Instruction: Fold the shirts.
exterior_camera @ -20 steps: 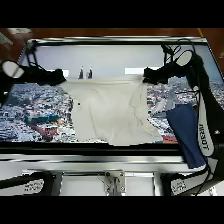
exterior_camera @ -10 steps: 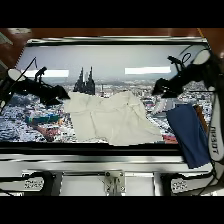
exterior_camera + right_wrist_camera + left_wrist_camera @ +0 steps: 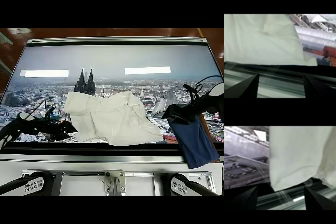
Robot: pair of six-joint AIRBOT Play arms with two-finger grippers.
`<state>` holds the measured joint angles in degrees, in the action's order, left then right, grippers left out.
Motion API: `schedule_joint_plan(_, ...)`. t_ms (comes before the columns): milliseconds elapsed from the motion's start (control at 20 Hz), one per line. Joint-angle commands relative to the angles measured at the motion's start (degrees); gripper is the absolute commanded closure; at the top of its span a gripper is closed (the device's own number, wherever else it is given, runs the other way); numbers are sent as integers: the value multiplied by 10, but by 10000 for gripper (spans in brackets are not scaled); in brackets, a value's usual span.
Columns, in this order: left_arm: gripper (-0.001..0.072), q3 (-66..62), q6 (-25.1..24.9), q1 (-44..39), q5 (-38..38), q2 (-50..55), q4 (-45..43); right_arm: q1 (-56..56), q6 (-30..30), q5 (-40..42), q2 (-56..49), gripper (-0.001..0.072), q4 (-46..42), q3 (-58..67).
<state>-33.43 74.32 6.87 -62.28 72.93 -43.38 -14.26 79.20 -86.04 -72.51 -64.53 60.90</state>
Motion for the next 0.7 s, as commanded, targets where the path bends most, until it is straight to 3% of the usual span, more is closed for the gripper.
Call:
schedule_joint_plan(0,121,42,-33,-30,82,0,75,-3,-2,18,14,69,36,-44)
schedule_joint_plan(100,82,42,-49,-53,87,10,91,-3,-2,16,14,69,36,-44)
schedule_joint_plan(150,8,42,-49,-65,85,22,91,-3,-2,16,14,69,36,-44)
schedule_joint_plan(300,17,42,-49,-77,84,42,94,-3,-2,16,14,69,35,-44)
schedule_joint_plan(350,198,42,-49,-77,84,42,97,-3,-2,16,14,69,35,-44)
schedule_joint_plan(400,531,42,-49,-77,83,42,112,-3,-2,17,14,69,31,-44)
schedule_joint_plan(450,677,42,-56,-77,82,42,134,-3,-1,17,14,69,20,-44)
schedule_joint_plan(550,676,39,-92,-77,72,38,176,-3,-4,19,14,32,-19,-59)
schedule_joint_plan(650,676,33,-92,-77,73,23,179,-7,-7,26,10,31,-57,-96)
